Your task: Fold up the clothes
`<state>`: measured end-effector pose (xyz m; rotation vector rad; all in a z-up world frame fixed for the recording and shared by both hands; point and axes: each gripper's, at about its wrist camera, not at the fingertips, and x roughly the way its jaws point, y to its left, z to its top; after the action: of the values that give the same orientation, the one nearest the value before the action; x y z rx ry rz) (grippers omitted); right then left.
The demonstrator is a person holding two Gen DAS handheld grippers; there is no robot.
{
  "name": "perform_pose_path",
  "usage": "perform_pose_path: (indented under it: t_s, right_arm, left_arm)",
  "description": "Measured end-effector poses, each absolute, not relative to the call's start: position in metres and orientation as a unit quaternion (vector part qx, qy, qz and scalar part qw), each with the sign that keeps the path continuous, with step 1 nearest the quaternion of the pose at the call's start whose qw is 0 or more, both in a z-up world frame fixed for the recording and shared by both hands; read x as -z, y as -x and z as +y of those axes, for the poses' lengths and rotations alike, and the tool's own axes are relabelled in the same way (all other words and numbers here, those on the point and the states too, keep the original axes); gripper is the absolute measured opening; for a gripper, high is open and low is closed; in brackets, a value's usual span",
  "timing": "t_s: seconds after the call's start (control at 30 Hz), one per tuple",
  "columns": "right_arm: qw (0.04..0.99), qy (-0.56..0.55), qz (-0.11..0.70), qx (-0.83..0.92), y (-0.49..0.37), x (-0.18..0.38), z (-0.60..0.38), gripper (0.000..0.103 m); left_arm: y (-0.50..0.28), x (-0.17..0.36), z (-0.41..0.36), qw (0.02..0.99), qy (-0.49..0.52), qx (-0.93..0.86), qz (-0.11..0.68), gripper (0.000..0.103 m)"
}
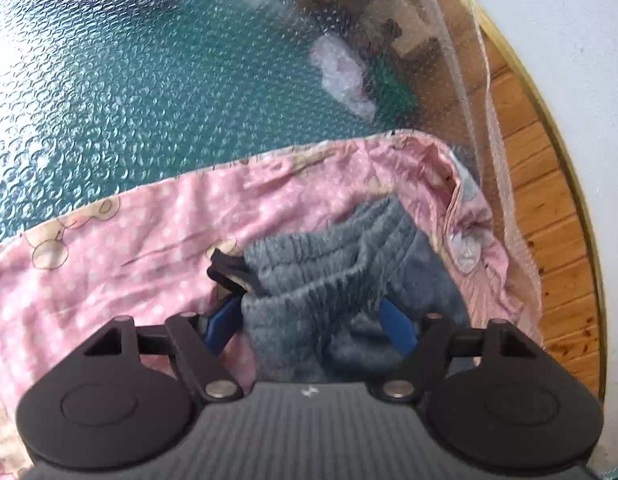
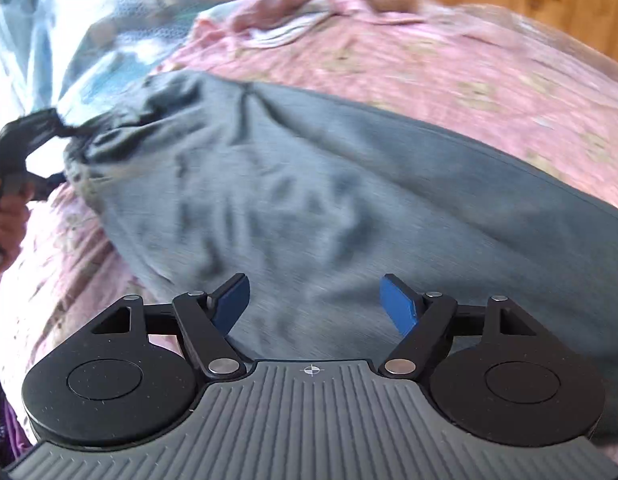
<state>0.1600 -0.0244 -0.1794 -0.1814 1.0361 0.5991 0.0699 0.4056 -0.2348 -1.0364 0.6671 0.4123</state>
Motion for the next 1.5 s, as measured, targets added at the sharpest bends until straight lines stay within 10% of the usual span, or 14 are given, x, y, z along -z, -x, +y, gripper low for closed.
perform_pose_path:
  t_s: [0.1, 0.37, 0.67, 0.93, 1.27, 1.33, 1.43, 1.5]
  right_arm:
    - [0.813, 0.124, 0.495, -0.279, -0.170, 0.192, 0.004, 0.075]
    - [0.797, 0.146, 0.521, -0.268, -0.183, 0.200, 0.022, 0.060]
    - [0.798, -0.226, 0.532, -0.173, -0.232, 0.200, -0.077, 0.069]
    - [0.762, -0.357, 0.512, -0.172, -0.222, 0.219, -0.117, 0.075]
    - [0.811, -0.133, 0.533, -0.200, -0.233, 0.202, -0.043, 0.082]
    - [0.816, -0.086, 0.534, -0.204, -0.235, 0.198, -0.028, 0.071]
    - [0.821, -0.017, 0.532, -0.209, -0.238, 0.193, -0.006, 0.017]
    - [0.846, 0.021, 0.490, -0.208, -0.236, 0.179, -0.008, 0.010]
  left_arm:
    - [-0.077, 0.238, 0.410, 0.800, 0.480, -0.186, 0.307, 0.027]
    - [-0.098, 0.161, 0.331, 0.920, 0.204, -0.148, 0.299, 0.024]
    - [-0.100, 0.175, 0.106, 0.931, -0.172, 0.136, 0.293, 0.025]
    - [-0.093, 0.197, 0.090, 0.918, -0.130, 0.173, 0.333, 0.041]
    - [-0.070, 0.171, 0.216, 0.921, 0.095, 0.039, 0.376, 0.047]
    - [-0.080, 0.186, 0.247, 0.900, 0.166, 0.011, 0.403, 0.047]
    - [-0.093, 0.206, 0.259, 0.878, 0.212, 0.021, 0.429, 0.046]
    - [-0.094, 0.211, 0.255, 0.872, 0.222, 0.035, 0.435, 0.046]
